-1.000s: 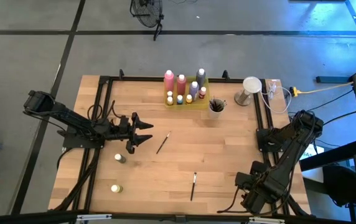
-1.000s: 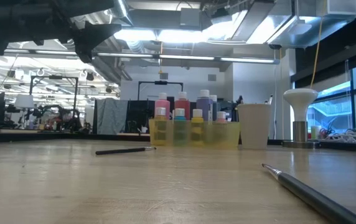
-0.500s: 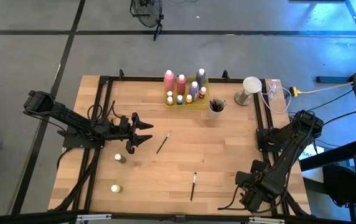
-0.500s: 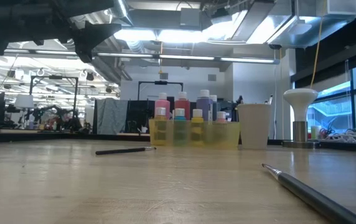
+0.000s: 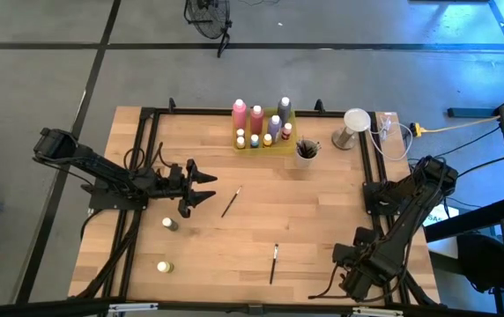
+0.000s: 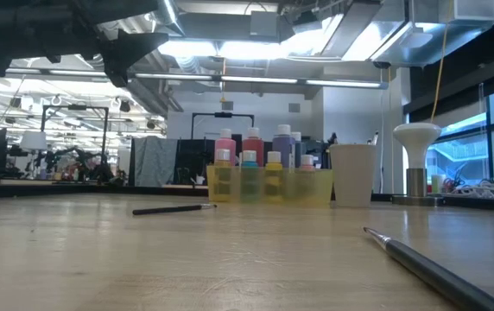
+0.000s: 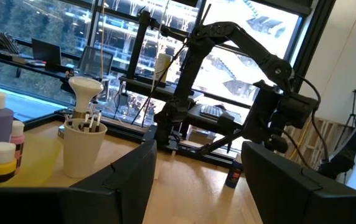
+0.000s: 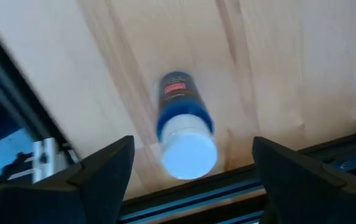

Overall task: Pick & Place Paint Supplies
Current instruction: Put the small blue paint bottle into the yellow bin

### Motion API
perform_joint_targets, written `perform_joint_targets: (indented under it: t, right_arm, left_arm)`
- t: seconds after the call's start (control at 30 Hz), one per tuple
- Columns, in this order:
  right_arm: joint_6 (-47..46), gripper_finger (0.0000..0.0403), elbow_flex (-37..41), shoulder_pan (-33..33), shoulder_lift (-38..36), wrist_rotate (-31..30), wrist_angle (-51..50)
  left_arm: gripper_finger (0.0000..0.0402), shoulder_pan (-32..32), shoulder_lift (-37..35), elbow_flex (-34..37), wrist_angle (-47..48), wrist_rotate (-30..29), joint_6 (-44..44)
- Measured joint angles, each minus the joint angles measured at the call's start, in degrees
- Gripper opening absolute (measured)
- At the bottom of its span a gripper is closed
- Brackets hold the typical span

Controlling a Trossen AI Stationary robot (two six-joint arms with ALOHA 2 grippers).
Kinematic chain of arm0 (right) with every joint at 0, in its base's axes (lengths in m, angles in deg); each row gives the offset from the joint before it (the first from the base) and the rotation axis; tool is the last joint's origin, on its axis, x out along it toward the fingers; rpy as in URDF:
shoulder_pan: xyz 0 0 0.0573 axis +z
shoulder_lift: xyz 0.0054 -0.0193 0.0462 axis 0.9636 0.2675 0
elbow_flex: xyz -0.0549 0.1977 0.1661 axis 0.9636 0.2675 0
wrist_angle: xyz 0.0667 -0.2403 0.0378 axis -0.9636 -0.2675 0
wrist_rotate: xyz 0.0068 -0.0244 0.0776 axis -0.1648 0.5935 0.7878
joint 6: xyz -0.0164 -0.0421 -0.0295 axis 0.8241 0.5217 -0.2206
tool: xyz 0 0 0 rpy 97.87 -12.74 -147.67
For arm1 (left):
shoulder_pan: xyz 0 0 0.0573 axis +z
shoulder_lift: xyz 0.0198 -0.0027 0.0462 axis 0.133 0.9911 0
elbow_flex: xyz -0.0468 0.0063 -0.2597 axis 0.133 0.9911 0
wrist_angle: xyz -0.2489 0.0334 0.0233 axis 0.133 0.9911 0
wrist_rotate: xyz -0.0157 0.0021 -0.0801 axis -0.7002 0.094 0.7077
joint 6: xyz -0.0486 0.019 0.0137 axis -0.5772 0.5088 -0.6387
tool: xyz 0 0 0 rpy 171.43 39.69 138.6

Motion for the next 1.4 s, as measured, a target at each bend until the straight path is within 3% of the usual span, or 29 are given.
perform_joint_targets:
  t: [0.53,1.3,1.4]
  right_arm:
    - [0.4,0.0322,1.9,0.0,0.0,-0.2,0.8]
    - [0.3,0.013,1.8,0.0,0.0,-0.2,2.6]
    - [0.3,0.012,1.8,0.0,0.0,-0.3,3.8]
  left_arm:
    - [0.0232,0.0,0.0,0.0,0.0,2.6,0.0]
    - [0.0232,0.0,0.0,0.0,0.0,2.6,0.0]
    - [0.0232,0.0,0.0,0.0,0.2,2.6,0.0]
